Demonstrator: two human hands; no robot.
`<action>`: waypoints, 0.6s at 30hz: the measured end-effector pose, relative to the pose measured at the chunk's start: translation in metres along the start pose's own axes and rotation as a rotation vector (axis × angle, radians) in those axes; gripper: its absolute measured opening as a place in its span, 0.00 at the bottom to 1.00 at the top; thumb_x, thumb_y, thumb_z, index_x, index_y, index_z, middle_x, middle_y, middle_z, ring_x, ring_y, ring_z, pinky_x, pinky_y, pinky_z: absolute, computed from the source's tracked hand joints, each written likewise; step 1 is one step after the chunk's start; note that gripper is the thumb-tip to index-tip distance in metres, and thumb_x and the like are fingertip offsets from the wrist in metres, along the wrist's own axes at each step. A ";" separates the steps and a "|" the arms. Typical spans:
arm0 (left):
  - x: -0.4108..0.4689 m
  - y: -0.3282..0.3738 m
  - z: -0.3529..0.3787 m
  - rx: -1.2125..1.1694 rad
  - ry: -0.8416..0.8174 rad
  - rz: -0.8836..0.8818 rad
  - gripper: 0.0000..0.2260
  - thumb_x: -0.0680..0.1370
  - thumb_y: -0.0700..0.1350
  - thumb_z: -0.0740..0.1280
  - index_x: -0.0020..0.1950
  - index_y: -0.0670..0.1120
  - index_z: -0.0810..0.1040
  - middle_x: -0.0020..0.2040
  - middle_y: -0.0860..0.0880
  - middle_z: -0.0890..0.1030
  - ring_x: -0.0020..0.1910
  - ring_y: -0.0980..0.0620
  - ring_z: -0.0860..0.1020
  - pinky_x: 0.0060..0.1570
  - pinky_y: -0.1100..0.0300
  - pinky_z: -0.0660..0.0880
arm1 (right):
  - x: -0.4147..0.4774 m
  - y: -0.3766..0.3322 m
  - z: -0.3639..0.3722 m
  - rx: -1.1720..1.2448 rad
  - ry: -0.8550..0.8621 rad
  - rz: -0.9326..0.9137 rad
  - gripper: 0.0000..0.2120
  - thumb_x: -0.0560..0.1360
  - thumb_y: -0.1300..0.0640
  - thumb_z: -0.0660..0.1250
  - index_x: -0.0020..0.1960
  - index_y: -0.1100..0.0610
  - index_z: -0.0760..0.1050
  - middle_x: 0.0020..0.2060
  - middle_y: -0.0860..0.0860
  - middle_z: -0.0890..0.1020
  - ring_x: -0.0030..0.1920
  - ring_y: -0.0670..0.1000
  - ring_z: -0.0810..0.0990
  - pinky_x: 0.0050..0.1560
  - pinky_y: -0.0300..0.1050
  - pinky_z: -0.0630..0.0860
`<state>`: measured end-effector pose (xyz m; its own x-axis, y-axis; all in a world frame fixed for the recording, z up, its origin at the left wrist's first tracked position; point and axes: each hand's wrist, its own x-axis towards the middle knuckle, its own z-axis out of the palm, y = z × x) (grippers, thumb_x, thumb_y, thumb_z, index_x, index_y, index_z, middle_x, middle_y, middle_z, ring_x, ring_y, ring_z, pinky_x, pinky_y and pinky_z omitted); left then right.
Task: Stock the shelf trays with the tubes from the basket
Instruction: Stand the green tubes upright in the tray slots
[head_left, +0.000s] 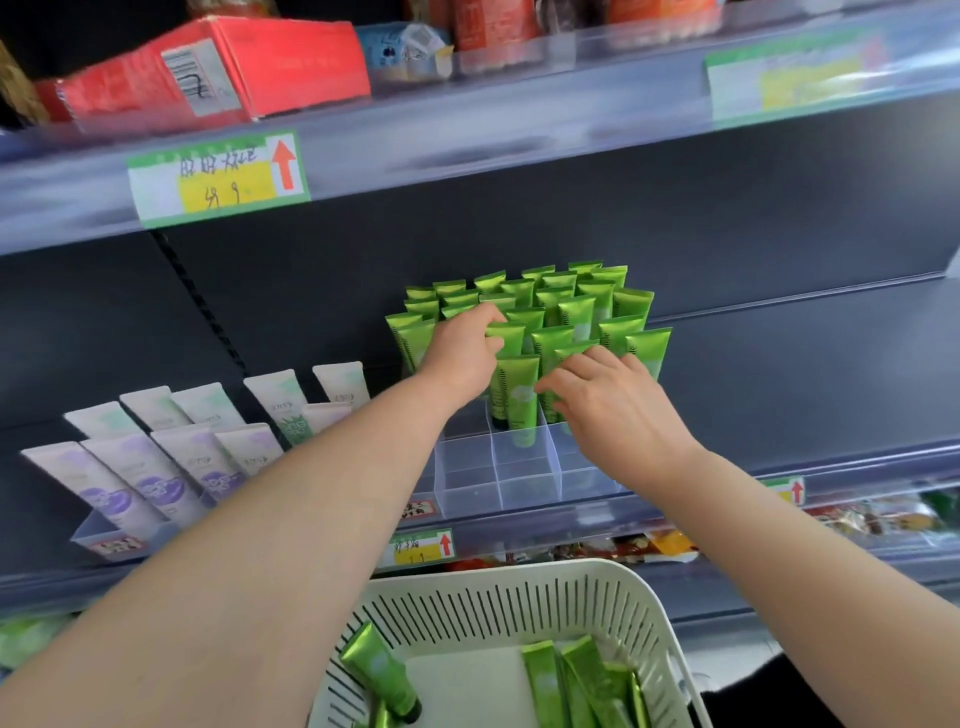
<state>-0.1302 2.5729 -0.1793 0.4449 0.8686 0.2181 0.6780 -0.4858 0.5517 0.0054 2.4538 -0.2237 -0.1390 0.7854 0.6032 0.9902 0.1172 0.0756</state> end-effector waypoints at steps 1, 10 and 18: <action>0.000 -0.001 0.003 0.017 -0.011 -0.008 0.12 0.81 0.37 0.61 0.63 0.47 0.74 0.52 0.44 0.78 0.45 0.47 0.76 0.41 0.58 0.73 | -0.003 0.000 0.002 0.006 -0.005 -0.002 0.16 0.65 0.63 0.75 0.50 0.50 0.80 0.39 0.47 0.79 0.42 0.54 0.77 0.36 0.46 0.69; -0.002 -0.011 0.003 0.014 0.032 -0.039 0.18 0.79 0.30 0.58 0.64 0.46 0.76 0.60 0.48 0.77 0.51 0.54 0.75 0.44 0.64 0.72 | -0.019 -0.006 0.011 0.031 -0.005 0.001 0.18 0.61 0.64 0.78 0.47 0.50 0.80 0.37 0.47 0.80 0.40 0.54 0.78 0.34 0.44 0.67; -0.029 -0.009 -0.024 0.231 0.058 0.057 0.15 0.81 0.42 0.63 0.68 0.46 0.73 0.66 0.47 0.75 0.63 0.47 0.74 0.60 0.52 0.73 | -0.018 -0.030 0.008 0.011 -0.005 -0.039 0.15 0.62 0.64 0.77 0.46 0.52 0.80 0.37 0.48 0.80 0.38 0.55 0.77 0.33 0.44 0.66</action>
<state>-0.1635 2.5546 -0.1711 0.4562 0.8402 0.2933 0.7717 -0.5376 0.3397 -0.0218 2.4414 -0.2432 -0.1775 0.7832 0.5958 0.9839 0.1545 0.0901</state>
